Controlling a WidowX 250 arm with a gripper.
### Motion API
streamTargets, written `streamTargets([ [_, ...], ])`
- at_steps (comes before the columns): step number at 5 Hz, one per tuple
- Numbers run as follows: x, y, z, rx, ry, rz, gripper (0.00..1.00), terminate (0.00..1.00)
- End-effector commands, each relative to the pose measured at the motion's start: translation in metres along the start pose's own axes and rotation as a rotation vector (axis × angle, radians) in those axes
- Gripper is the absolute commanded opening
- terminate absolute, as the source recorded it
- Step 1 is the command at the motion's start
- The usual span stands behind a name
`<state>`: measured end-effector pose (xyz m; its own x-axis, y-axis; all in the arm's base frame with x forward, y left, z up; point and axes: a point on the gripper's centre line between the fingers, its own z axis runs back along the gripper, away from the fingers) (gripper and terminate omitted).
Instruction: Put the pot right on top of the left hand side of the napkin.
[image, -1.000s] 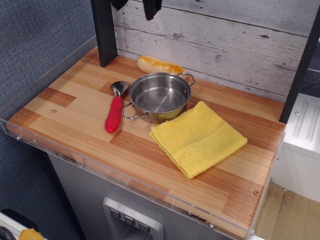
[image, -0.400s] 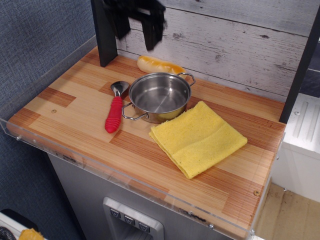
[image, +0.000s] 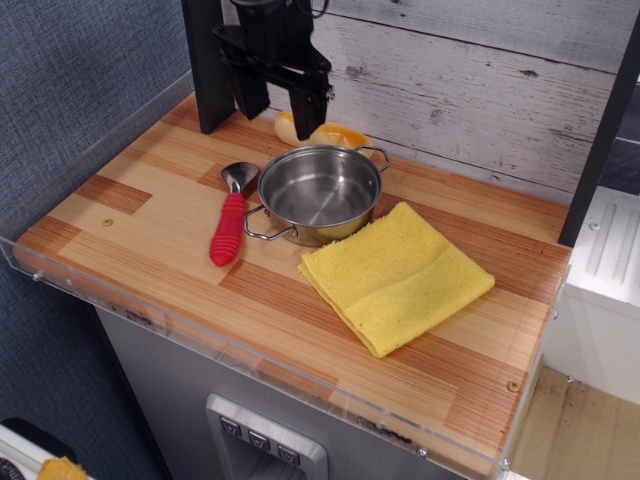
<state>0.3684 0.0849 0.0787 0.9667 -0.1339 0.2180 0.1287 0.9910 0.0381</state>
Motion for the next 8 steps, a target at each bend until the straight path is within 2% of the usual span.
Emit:
streamTargets([
  [1,0.017,-0.002,-0.018,-0.024,-0.005,-0.065,1.0,0.0],
  [2,0.017,-0.011,-0.036,-0.031,0.067,-0.107,1.0,0.0],
  [4,0.006,-0.025,-0.041,-0.038,0.136,-0.176,1.0,0.0],
  [5,-0.003,-0.027,-0.037,-0.017,0.13,-0.174,0.0,0.0],
  [6,-0.002,-0.026,-0.03,0.018,0.121,-0.174,0.0,0.0],
  [8,-0.003,-0.024,-0.023,0.039,0.102,-0.177,0.0,0.0],
])
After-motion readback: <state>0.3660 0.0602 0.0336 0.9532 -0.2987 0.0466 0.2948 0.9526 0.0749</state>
